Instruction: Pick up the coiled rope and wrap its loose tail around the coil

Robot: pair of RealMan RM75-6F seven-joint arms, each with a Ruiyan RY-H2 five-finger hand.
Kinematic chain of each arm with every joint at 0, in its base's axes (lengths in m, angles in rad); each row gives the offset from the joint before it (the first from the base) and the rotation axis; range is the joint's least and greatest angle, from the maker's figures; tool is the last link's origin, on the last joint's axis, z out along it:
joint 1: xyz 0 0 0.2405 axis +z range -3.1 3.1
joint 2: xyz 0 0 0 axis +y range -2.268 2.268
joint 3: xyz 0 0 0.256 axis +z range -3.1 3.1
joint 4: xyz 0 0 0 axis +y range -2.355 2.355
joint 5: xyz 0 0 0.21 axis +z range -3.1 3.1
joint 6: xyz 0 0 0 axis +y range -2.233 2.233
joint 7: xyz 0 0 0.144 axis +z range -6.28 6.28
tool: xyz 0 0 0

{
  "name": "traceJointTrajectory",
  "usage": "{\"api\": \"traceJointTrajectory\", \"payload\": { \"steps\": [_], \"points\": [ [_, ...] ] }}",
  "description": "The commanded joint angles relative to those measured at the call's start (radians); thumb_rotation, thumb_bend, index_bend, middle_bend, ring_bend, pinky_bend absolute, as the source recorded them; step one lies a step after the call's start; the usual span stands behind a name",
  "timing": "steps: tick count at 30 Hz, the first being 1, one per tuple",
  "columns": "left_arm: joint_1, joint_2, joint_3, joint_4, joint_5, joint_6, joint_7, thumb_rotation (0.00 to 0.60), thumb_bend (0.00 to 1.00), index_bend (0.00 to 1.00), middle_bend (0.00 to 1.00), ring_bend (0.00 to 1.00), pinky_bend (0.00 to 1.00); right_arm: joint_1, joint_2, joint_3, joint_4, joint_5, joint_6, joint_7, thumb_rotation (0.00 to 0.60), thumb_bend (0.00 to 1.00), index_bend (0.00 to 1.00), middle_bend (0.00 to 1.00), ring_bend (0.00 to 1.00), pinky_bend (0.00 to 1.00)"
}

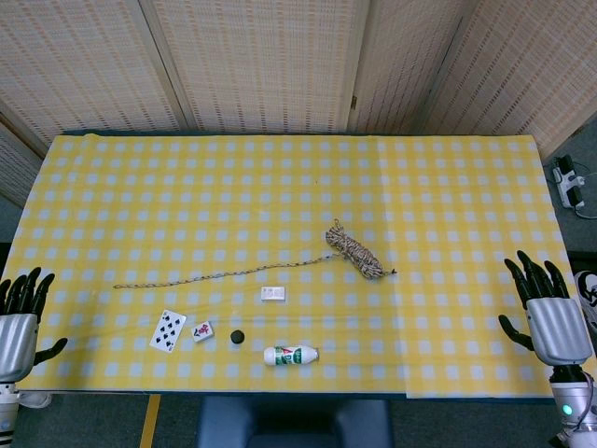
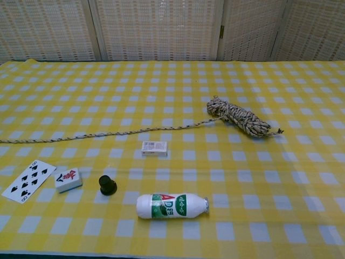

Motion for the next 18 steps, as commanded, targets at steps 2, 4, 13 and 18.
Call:
{"api": "traceJointTrajectory", "payload": {
  "steps": [2,4,13,18],
  "points": [
    [-0.005,-0.005,-0.001,0.004,-0.005,-0.007,0.002,0.6,0.13,0.07,0.02,0.03,0.0,0.002,0.0,-0.001,-0.002,-0.001,-0.004,0.0,0.6,0.32,0.0,0.0,0.11,0.0],
    [-0.006,-0.005,0.0,0.004,-0.004,-0.009,0.004,0.6,0.13,0.07,0.02,0.04,0.0,0.004,0.0,-0.001,-0.004,-0.001,-0.007,0.001,0.6,0.32,0.0,0.0,0.11,0.0],
    [-0.004,-0.008,-0.001,0.006,0.004,0.005,-0.003,0.6,0.13,0.07,0.02,0.04,0.0,0.028,0.016,-0.006,-0.031,-0.008,-0.047,-0.001,0.6,0.32,0.0,0.03,0.13,0.0],
    [0.002,-0.007,0.002,0.004,0.011,0.016,-0.007,0.6,0.13,0.08,0.02,0.04,0.0,0.061,0.025,-0.004,-0.047,-0.014,-0.096,0.005,0.6,0.32,0.0,0.03,0.14,0.0]
  ]
}}
